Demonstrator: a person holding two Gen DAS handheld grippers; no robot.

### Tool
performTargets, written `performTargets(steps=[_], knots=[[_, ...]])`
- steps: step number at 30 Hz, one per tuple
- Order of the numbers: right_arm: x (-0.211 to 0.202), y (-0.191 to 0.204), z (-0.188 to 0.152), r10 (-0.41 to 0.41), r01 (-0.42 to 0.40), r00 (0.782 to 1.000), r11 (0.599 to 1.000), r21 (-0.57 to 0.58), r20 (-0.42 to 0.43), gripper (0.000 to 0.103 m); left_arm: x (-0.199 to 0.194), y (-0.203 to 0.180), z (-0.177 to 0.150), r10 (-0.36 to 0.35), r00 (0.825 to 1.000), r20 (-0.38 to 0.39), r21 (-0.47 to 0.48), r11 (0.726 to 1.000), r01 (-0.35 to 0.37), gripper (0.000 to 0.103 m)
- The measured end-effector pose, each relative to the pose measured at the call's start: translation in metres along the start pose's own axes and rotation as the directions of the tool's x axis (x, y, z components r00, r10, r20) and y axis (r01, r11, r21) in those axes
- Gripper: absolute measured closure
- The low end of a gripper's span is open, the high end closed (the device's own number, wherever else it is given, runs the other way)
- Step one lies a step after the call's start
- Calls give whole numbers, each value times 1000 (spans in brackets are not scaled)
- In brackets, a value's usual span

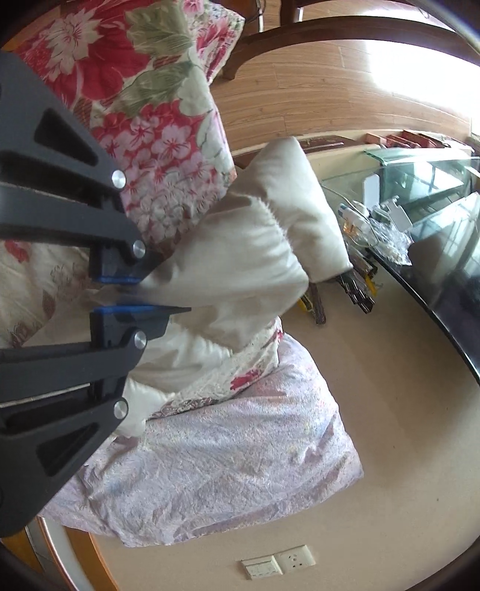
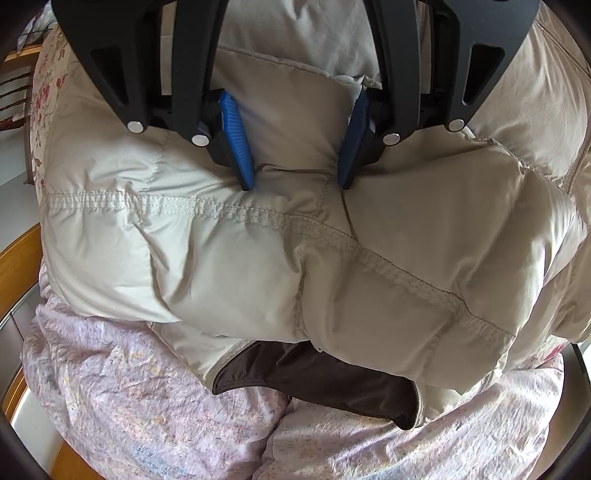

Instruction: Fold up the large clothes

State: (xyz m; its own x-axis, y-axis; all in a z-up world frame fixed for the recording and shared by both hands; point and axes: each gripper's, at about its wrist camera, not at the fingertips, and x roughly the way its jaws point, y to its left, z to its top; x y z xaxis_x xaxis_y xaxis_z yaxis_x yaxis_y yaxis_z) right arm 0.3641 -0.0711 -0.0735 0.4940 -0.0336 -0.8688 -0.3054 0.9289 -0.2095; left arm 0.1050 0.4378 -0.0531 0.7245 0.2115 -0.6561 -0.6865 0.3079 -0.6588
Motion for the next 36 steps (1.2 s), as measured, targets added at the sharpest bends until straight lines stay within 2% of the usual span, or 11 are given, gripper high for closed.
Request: performTargets(steps=[5,9,14,16,18,21,23,27,30,34,36], knots=[[2,0,0,-13,13,1000,1000,-20,3,54,-40,-59,0,-94,993,68,134,987,84,95],[3,-3,1,-3,3,1000,1000,-16,-1,54,-74,-119,-16,-209,975,74,268,946,183,95],[0,-9,5,24,-24,1000,1000,-8,-20,54,-103,-201,-65,-337,942,-4,433,848,305,96],[-6,-14,6,63,-63,998,998,5,-24,53,-107,-231,-92,-364,929,-58,485,803,345,95],[-17,-25,4,114,-114,993,993,35,-7,49,-107,-256,-121,-380,917,-117,533,756,381,95],[-39,-40,-2,131,-135,989,989,55,61,45,-101,-286,-169,-380,903,-200,597,684,420,95],[-52,-53,-7,134,-141,986,987,73,98,41,-92,-300,-198,-366,895,-253,620,649,441,95],[-68,-84,-18,123,-139,984,983,118,132,41,-74,-311,-247,-333,886,-324,659,593,464,95],[-77,-105,-29,87,-109,986,982,152,145,41,-64,-316,-284,-304,894,-330,716,537,447,95],[-80,-131,-36,60,-89,988,975,205,146,41,-50,-323,-337,-252,910,-329,798,442,410,94],[-80,-143,-38,47,-81,988,970,230,146,41,-35,-322,-359,-209,914,-347,818,410,404,93]])
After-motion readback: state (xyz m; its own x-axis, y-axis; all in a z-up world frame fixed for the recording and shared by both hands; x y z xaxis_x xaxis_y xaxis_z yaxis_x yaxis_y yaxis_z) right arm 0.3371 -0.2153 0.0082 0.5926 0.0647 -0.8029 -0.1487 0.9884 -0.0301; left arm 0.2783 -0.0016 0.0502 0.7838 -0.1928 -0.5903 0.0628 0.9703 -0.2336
